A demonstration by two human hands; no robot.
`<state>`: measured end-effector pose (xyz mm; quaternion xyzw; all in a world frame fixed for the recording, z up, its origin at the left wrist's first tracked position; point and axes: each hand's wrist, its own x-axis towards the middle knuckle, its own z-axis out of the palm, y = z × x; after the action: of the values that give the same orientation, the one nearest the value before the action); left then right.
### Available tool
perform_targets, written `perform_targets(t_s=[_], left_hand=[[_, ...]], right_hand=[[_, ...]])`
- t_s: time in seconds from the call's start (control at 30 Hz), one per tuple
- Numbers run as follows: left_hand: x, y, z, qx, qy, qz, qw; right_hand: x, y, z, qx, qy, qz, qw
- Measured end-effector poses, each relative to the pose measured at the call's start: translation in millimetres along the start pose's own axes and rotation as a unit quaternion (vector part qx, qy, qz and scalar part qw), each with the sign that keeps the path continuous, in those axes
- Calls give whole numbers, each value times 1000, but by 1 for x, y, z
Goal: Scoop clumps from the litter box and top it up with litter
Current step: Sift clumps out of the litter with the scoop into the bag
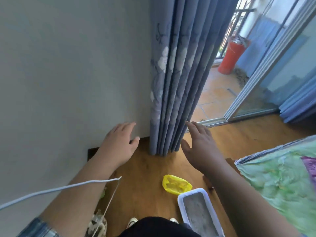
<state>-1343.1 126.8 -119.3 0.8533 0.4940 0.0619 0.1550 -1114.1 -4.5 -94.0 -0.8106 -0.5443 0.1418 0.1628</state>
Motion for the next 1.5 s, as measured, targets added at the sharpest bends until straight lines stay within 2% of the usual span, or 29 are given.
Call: perform_targets(t_s=[0.13,0.27,0.5,0.7,0.87,1.1,1.23,1.5], left_hand=[[-42,-9,-11,-15,45,-126,991],[-102,-18,-17,-28,88,-236,967],[-236,-38,-23,-42,135,-408,902],[-327,-60,-15,-62,160,-499,849],[-371,-94,3,-74,136,-530,834],[-406,-167,32,-89,70,-501,858],[-403,-211,61,-111,10,-475,873],[-371,-287,148,-173,-34,-488,855]], right_hand=[[22,-20,1,5,-46,-102,994],[24,-53,22,-6,-87,-204,975],[-20,-136,60,-1,-176,-370,912],[-68,-202,93,-5,-235,-459,857],[-102,-243,133,-28,-269,-476,837],[-141,-285,205,-69,-320,-436,838],[-150,-290,259,-84,-348,-396,845],[-129,-276,381,-117,-432,-333,830]])
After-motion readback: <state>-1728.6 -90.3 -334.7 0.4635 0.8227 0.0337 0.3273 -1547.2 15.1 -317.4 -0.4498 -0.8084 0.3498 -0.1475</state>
